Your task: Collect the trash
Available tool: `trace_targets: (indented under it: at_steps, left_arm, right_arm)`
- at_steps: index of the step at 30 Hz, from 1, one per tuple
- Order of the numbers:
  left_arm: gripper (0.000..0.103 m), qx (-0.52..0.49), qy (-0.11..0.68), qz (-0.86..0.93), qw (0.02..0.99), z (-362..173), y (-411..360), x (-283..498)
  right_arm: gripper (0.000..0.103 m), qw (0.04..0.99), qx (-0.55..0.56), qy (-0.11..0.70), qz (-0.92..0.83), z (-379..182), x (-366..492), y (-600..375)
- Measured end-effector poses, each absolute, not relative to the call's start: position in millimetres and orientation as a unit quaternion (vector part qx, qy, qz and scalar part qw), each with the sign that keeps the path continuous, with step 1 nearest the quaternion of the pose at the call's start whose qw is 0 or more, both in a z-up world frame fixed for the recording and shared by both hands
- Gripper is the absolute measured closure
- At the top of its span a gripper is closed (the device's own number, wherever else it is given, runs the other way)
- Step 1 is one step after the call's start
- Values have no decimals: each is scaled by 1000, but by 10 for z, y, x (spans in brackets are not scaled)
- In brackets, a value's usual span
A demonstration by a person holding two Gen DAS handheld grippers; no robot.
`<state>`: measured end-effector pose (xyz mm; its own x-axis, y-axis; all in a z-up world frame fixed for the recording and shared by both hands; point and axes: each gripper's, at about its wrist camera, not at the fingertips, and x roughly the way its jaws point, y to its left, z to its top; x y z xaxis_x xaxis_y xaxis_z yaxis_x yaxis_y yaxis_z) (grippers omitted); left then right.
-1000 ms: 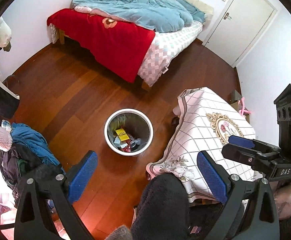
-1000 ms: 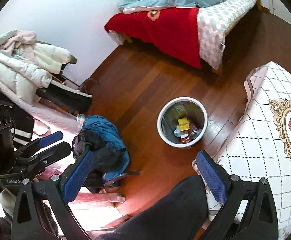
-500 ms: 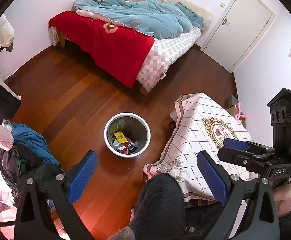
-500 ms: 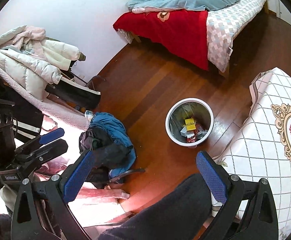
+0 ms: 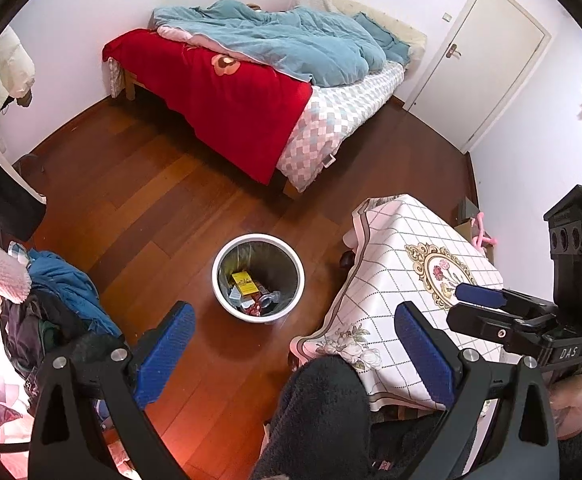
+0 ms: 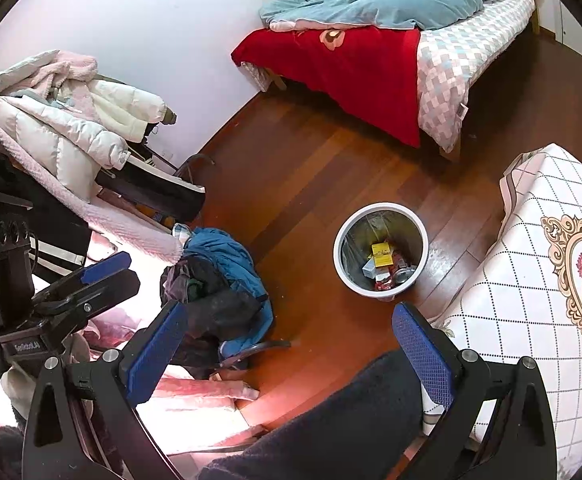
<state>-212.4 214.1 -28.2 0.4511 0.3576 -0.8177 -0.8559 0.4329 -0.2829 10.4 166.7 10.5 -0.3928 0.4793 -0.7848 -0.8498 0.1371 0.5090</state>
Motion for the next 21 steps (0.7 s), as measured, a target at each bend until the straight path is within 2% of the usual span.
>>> trace_targets:
  at_steps: [21]
  left_arm:
    - [0, -370, 344, 388, 771, -294, 2070, -2120]
  right_arm:
    - [0, 523, -179, 540, 635, 132, 53, 1656]
